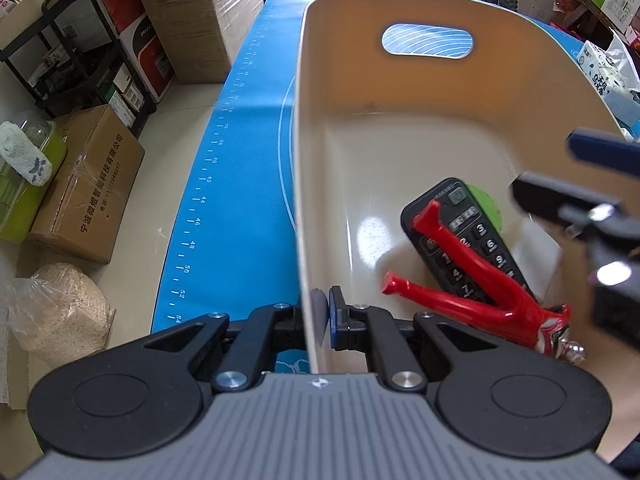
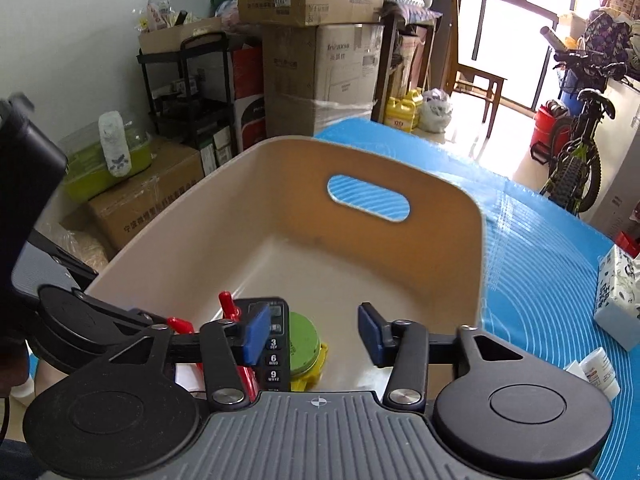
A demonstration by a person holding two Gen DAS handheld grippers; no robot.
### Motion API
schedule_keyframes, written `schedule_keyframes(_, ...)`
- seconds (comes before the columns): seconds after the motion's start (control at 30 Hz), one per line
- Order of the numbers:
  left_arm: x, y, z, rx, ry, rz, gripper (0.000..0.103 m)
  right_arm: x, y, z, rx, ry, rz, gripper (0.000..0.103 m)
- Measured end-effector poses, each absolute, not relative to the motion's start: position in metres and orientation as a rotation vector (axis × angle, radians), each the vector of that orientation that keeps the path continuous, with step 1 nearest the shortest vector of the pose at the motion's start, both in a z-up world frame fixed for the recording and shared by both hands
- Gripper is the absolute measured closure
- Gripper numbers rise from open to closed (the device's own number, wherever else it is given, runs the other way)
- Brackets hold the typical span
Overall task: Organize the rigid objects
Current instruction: 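Carry the white charger into the basket and release it, then grasp the second white plug charger with the right tool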
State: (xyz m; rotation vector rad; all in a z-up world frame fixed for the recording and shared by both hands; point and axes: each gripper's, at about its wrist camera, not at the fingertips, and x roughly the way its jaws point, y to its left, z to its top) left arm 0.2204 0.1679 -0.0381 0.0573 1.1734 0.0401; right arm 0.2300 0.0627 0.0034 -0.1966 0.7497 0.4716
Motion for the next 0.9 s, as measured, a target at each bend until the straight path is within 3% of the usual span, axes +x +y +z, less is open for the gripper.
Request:
schedule_keyframes(0.4, 0.220, 0.168, -0.038, 0.056, 1.173, 0.040, 0.092, 0.246, -0.040, 0.036, 0.005, 0.619, 0.230, 0.029)
schedule_keyframes(0.73, 0.219, 0.168, -0.037, 0.065, 1.175, 0.044, 0.092, 0.280, -0.121, -0.041, 0.129, 0.797, -0.077, 0.028)
schedule_keyframes(0.9, 0.219, 0.166, -0.037, 0.071, 1.176, 0.045, 0.092, 0.291, -0.142, -0.067, 0.193, 0.847, -0.162, 0.022)
